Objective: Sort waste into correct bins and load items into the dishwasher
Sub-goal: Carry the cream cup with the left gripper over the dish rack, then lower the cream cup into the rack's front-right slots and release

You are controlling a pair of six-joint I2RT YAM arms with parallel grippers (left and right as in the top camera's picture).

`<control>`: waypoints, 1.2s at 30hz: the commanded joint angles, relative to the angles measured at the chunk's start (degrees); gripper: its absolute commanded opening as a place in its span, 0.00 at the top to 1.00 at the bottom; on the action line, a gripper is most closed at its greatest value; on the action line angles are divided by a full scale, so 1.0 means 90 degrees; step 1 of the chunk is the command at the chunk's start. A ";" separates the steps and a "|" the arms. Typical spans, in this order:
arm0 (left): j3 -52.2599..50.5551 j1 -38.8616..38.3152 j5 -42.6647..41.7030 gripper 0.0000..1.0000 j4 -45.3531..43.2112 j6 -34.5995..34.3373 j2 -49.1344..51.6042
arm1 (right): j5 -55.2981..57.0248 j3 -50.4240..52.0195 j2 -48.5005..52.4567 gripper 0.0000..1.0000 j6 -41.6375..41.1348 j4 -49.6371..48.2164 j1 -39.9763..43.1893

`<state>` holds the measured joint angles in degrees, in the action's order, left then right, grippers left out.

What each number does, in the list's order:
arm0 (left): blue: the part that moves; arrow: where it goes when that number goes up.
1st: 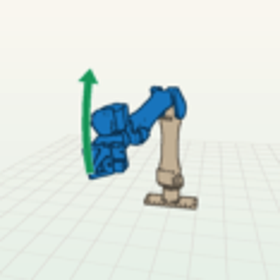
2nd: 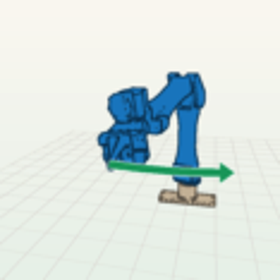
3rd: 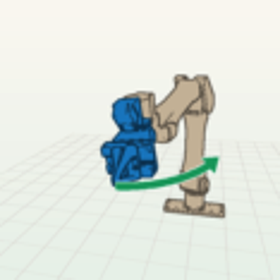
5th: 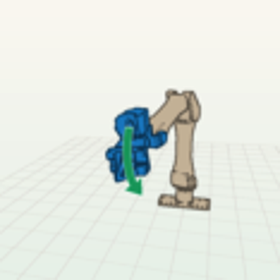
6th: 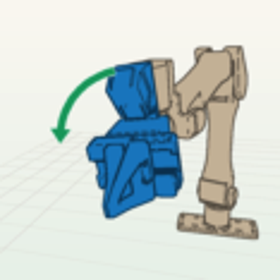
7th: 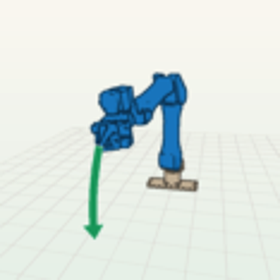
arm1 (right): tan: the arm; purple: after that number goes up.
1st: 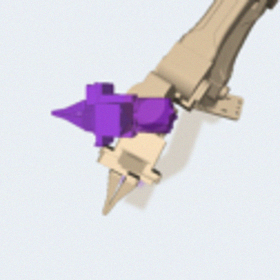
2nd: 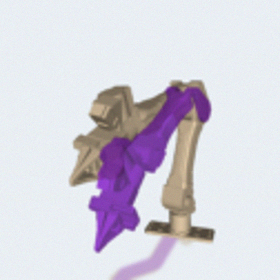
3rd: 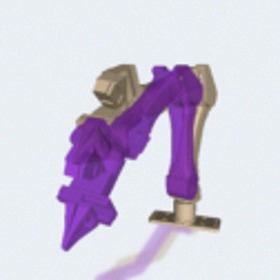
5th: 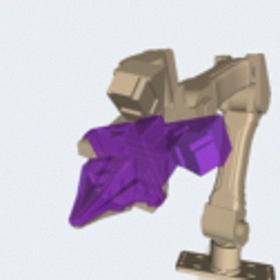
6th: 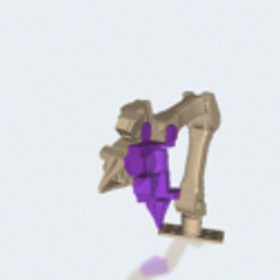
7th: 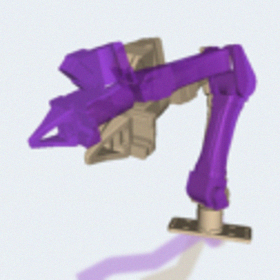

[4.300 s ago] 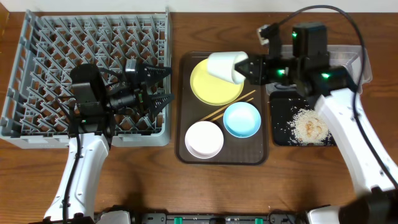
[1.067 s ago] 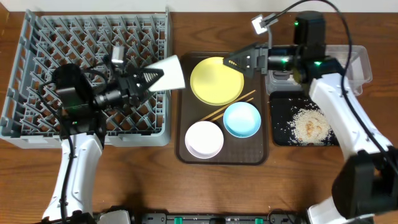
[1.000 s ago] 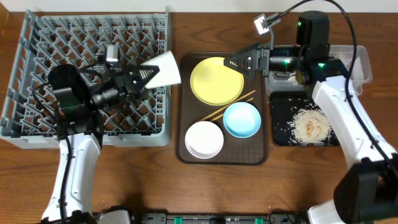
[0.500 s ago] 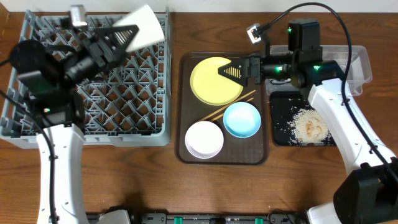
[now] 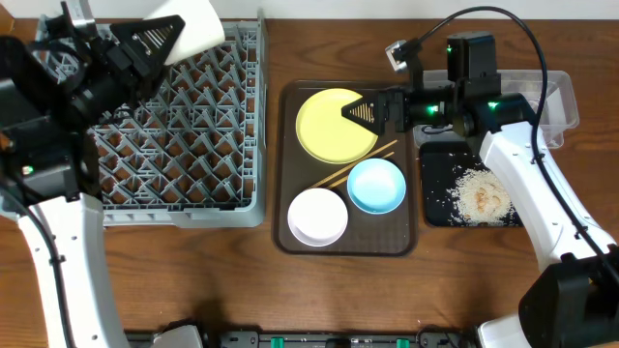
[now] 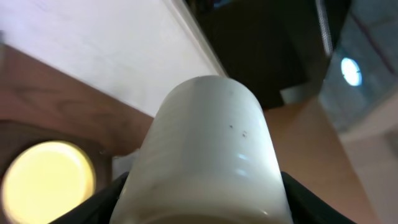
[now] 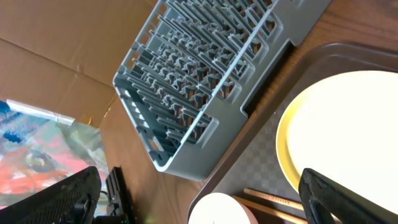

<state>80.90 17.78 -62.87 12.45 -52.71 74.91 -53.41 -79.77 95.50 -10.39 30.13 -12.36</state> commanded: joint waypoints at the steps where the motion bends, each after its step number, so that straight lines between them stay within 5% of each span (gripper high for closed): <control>1: 0.0537 -0.0019 0.0648 0.67 0.0814 0.1039 0.0000 | 0.0085 -0.0029 -0.0087 0.01 0.0153 0.0078 -0.0010; 16: 0.1921 -0.0998 0.4095 0.68 0.4192 0.2506 0.0097 | 0.0243 -0.0029 -0.0085 0.01 0.0311 0.0379 -0.0010; 26: 0.3167 -0.1766 0.5100 0.68 0.6373 0.3296 0.1557 | 0.0289 -0.0029 -0.0085 0.01 0.0425 0.0500 -0.0010; 36: 0.3228 -0.2069 0.5982 0.64 0.8410 0.3410 0.2582 | 0.0505 -0.0029 -0.0085 0.01 0.0478 0.0668 -0.0010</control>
<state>108.75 -0.80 -12.49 84.93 -23.70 96.62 -49.65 -79.77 95.50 -7.16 35.94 -12.36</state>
